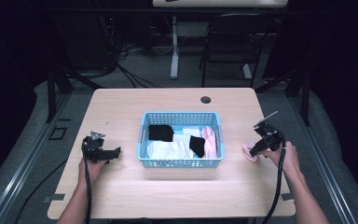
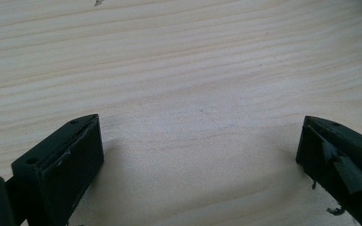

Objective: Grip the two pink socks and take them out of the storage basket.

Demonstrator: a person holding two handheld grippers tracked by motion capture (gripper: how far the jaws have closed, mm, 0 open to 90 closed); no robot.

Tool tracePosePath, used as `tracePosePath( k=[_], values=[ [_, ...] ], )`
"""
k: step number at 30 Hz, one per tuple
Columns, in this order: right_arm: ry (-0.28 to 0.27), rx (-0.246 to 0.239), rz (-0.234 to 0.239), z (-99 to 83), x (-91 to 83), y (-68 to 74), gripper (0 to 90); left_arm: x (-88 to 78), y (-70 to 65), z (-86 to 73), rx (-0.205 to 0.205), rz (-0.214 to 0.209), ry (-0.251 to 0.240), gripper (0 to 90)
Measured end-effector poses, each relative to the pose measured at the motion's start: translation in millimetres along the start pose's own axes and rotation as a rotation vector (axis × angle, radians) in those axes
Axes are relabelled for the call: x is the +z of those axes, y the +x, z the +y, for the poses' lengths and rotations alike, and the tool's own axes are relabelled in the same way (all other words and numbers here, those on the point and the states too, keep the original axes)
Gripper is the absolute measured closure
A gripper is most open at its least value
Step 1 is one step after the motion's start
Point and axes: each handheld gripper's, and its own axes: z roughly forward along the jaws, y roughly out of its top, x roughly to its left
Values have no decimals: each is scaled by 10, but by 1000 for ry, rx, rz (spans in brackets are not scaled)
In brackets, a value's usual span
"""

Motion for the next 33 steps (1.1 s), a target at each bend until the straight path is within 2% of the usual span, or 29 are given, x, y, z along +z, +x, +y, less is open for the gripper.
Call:
tracePosePath(
  k=[1,2,3,4,5,8,10,12,16,17,18,21,24,25,27,28,30,33],
  values=[
    [0,0,0,0,0,0,561,0,0,0,0,0,0,11],
    [-28,1,17,-10,-55,-10,407,0,0,0,0,0,0,11],
    [-28,1,17,-10,-55,-10,407,0,0,0,0,0,0,11],
    [-31,-4,27,-11,-90,-17,336,0,0,0,-1,0,0,11],
    [-66,4,34,-29,-165,-8,236,1,-1,0,-1,0,-1,11],
    [-89,1,45,-45,-252,0,144,0,0,0,-1,0,0,11],
    [-100,4,48,-50,-266,5,128,0,0,0,-1,0,0,11],
    [-132,-4,69,-55,-343,25,20,0,0,0,0,0,0,11],
    [-157,-29,76,-52,-428,70,0,0,0,0,0,0,0,11],
    [-162,-41,74,-49,-464,91,0,0,0,0,0,0,0,11],
    [-190,-53,78,-41,-528,149,0,0,0,0,0,0,0,11],
    [-205,-78,86,-27,-589,206,0,0,0,0,0,0,0,11],
    [-243,-126,88,23,-730,416,0,0,0,0,0,0,0,11],
    [-247,-145,84,37,-748,449,0,0,0,0,0,0,0,11],
    [-257,-148,86,48,-761,494,0,0,0,0,0,0,0,11],
    [-256,-179,85,91,-807,614,0,0,0,0,0,0,0,11],
    [-253,-192,81,107,-821,653,0,0,0,0,0,0,0,11],
    [-255,-238,88,190,-858,832,0,0,0,0,0,0,0,11]
  ],
)
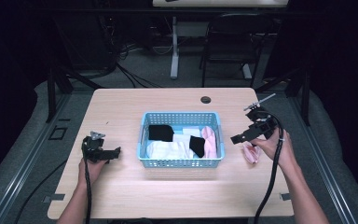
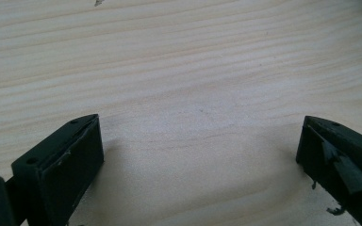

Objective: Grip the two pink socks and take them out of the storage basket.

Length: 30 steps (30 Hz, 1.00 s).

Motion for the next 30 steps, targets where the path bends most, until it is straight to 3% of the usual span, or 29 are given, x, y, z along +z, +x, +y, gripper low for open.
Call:
tracePosePath(
  k=[7,15,23,25,27,28,30],
  values=[
    [4,-59,33,227,64,228,0,0,0,0,0,0,0,11],
    [32,-126,80,472,304,494,14,0,0,0,0,0,0,11],
    [79,-165,95,622,597,614,136,0,1,0,0,-1,0,11],
    [110,-186,79,667,686,625,143,1,1,0,0,-1,0,11],
    [123,-178,84,684,783,632,153,2,0,0,0,0,-1,11],
    [152,-185,61,702,882,626,170,0,1,0,0,-1,1,11],
    [159,-181,60,706,915,619,179,0,1,0,0,-1,1,11]
  ],
)
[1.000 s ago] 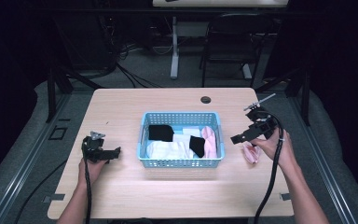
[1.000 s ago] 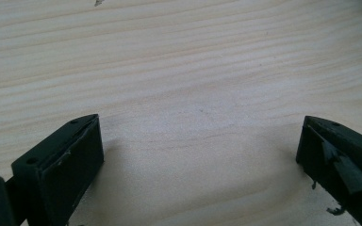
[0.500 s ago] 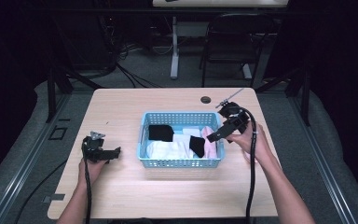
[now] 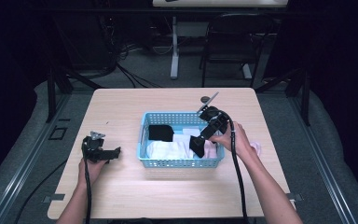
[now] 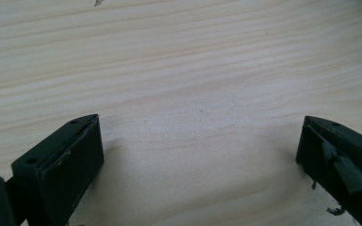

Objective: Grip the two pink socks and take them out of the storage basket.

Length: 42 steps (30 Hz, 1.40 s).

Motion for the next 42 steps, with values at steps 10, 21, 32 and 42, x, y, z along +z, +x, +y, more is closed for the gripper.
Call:
tracePosePath(
  k=[10,21,32,42],
  values=[
    [70,32,-51,18,243,-115,280,2,1,1,3,-1,-1,11],
    [212,18,-91,-60,481,-127,386,-2,2,3,4,-3,4,11],
    [253,25,-164,-75,592,-118,659,-1,2,2,3,-2,3,11],
    [202,46,-140,-98,508,-120,834,-2,2,3,4,-3,4,11]
  ],
)
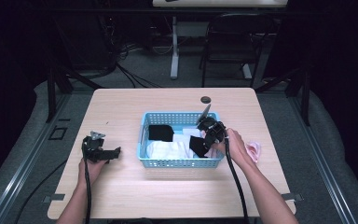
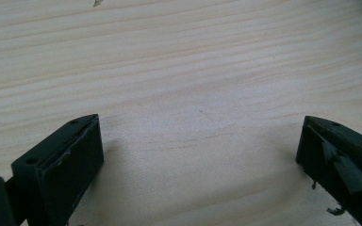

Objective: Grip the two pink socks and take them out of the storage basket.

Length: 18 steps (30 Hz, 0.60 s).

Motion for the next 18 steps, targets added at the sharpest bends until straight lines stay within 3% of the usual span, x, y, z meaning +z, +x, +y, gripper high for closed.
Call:
tracePosePath(
  k=[7,18],
  values=[
    [-85,-6,17,-5,-318,59,835,0,0,0,0,0,0,11],
    [-175,-14,13,12,-605,114,835,1,0,0,0,0,-1,11]
  ],
)
